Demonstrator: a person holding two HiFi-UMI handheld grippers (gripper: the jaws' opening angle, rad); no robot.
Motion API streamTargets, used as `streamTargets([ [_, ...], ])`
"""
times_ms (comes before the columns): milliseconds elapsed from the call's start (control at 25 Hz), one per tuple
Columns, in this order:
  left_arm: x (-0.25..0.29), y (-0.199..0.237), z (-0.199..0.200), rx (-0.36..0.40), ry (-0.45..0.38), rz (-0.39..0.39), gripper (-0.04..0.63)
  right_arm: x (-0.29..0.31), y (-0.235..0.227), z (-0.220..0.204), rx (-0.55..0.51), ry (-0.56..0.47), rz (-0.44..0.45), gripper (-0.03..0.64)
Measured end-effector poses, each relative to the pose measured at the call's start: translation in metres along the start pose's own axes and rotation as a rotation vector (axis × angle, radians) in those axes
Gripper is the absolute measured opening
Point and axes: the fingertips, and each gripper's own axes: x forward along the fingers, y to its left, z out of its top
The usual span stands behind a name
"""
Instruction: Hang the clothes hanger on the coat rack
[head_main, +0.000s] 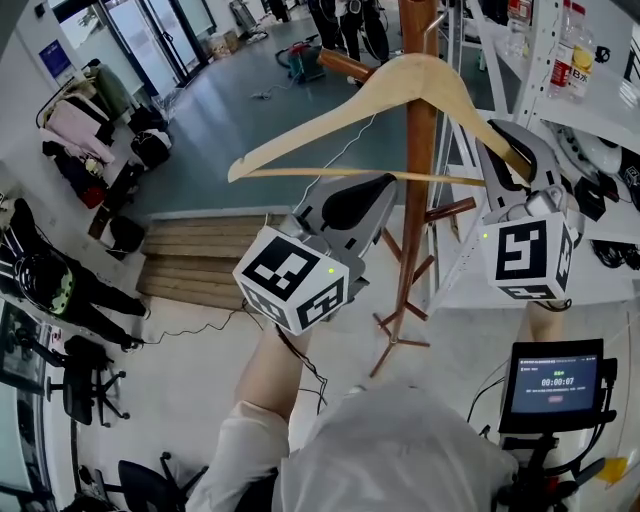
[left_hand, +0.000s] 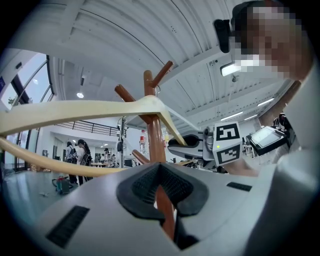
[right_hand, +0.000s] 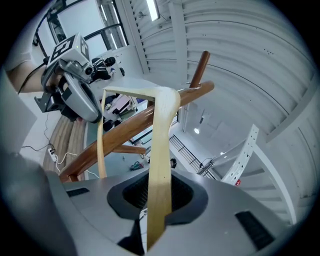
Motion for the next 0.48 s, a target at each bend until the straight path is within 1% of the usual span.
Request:
streamTargets([
  [120, 0.001, -0.004, 0.0, -0.002, -0.007, -0.012, 0.002, -0.002, 0.002, 0.004, 0.023, -0.048, 0.013, 0.072],
  [240, 0.002, -0.005, -0.002, 0.012, -0.002, -0.002, 0.002, -0.009, 0.003, 0.01, 0.04, -0.101, 0.04, 0.074],
  [400, 0.003, -0.007, -0.004, 0.013, -0.001, 0.001, 0.002, -0.019, 0.001, 0.014, 0.029, -0.116, 0.047, 0.078],
  [480, 0.003, -0.009, -0.005, 0.014, 0.001, 0.002, 0.002, -0.025, 0.001, 0.018, 0.038, -0.146, 0.063, 0.089],
])
